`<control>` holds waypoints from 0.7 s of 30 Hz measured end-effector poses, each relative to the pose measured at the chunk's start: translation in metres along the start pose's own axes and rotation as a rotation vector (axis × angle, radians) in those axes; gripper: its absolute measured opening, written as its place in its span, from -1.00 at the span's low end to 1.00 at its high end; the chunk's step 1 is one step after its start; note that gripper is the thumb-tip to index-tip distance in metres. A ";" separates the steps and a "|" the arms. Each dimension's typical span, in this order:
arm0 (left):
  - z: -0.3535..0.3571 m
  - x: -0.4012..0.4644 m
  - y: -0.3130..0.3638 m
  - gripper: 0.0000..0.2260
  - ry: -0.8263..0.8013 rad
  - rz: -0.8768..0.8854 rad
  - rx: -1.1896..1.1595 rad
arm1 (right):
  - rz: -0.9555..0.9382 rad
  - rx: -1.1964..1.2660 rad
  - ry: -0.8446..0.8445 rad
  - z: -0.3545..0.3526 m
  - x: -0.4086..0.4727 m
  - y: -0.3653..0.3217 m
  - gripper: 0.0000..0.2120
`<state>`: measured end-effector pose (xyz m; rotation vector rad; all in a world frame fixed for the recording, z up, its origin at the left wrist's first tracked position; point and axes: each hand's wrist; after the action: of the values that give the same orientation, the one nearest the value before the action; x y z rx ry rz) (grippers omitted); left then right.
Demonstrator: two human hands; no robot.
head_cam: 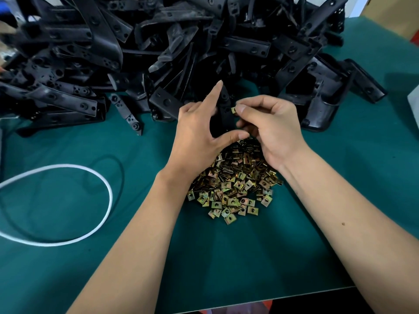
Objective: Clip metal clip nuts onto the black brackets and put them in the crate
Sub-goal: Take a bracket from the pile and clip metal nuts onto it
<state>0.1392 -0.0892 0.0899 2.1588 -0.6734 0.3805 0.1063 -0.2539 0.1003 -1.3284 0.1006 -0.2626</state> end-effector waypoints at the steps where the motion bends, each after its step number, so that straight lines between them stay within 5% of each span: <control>1: 0.000 0.000 0.000 -0.10 -0.001 0.001 0.007 | 0.003 0.007 0.003 0.000 0.000 0.000 -0.92; 21: 0.001 0.003 0.009 -0.10 -0.019 0.015 0.106 | -0.003 -0.012 -0.039 0.000 0.002 -0.002 -0.82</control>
<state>0.1363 -0.0955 0.0958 2.2612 -0.6946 0.4126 0.1084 -0.2552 0.1020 -1.3449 0.0675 -0.2394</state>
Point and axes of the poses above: each hand's wrist, its own x-axis towards the middle knuckle, its own z-axis out of the palm, y = z × x, and after that the axes turned 1 degree about -y, right-handed
